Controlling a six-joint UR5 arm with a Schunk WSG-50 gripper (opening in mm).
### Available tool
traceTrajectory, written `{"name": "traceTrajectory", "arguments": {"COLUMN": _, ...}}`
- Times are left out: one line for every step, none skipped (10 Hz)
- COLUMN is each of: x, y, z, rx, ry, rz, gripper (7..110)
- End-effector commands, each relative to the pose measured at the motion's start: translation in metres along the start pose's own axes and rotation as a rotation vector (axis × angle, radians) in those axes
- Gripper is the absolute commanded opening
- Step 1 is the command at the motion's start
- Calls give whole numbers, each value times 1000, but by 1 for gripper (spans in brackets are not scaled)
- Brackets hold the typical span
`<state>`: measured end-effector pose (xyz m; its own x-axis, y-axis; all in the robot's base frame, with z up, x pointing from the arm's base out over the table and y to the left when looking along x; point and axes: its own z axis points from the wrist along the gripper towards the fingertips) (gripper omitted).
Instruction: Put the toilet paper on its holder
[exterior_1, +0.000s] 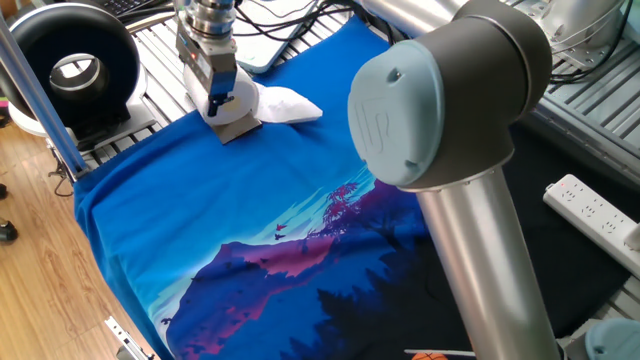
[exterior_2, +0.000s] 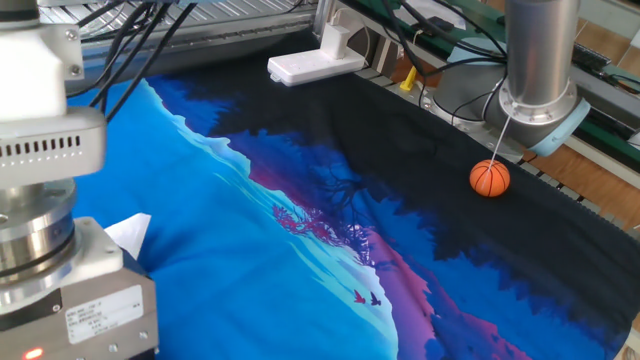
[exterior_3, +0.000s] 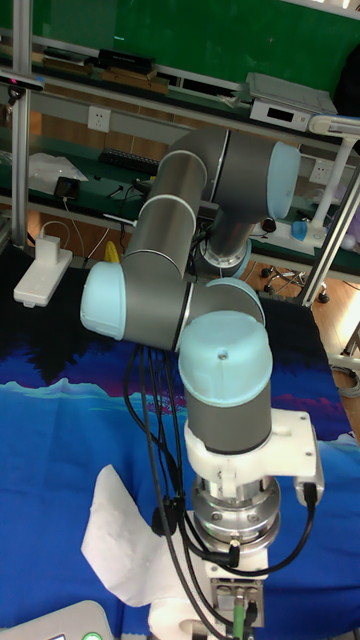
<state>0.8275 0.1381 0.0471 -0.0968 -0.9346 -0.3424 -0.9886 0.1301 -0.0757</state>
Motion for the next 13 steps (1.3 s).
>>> {"name": "traceTrajectory", "arguments": {"x": -24, "y": 0, "z": -2, "rx": -5, "ry": -94, "rz": 22, "gripper": 110}}
{"name": "traceTrajectory", "arguments": {"x": -36, "y": 0, "z": -5, "rx": 0, "ry": -146, "rz": 15, "gripper": 110}}
{"name": "traceTrajectory", "arguments": {"x": -53, "y": -4, "z": -9, "rx": 19, "ry": -216, "rz": 3, "gripper": 110}}
{"name": "traceTrajectory", "arguments": {"x": -64, "y": -6, "z": -13, "rx": 34, "ry": -261, "rz": 3, "gripper": 110}}
{"name": "traceTrajectory", "arguments": {"x": -78, "y": -6, "z": -17, "rx": 39, "ry": -316, "rz": 8, "gripper": 110}}
{"name": "traceTrajectory", "arguments": {"x": -99, "y": -6, "z": -25, "rx": 44, "ry": -401, "rz": 19, "gripper": 110}}
{"name": "traceTrajectory", "arguments": {"x": -116, "y": -7, "z": -36, "rx": 53, "ry": -480, "rz": 40, "gripper": 110}}
{"name": "traceTrajectory", "arguments": {"x": -134, "y": -5, "z": -48, "rx": 48, "ry": -561, "rz": 73, "gripper": 110}}
{"name": "traceTrajectory", "arguments": {"x": -150, "y": 4, "z": -65, "rx": 12, "ry": -650, "rz": 117, "gripper": 110}}
{"name": "traceTrajectory", "arguments": {"x": -155, "y": 23, "z": -76, "rx": -67, "ry": -681, "rz": 155, "gripper": 110}}
{"name": "traceTrajectory", "arguments": {"x": -155, "y": 66, "z": -84, "rx": -240, "ry": -672, "rz": 192, "gripper": 110}}
{"name": "traceTrajectory", "arguments": {"x": -151, "y": 85, "z": -85, "rx": -322, "ry": -639, "rz": 209, "gripper": 110}}
{"name": "traceTrajectory", "arguments": {"x": -144, "y": 85, "z": -80, "rx": -338, "ry": -613, "rz": 199, "gripper": 110}}
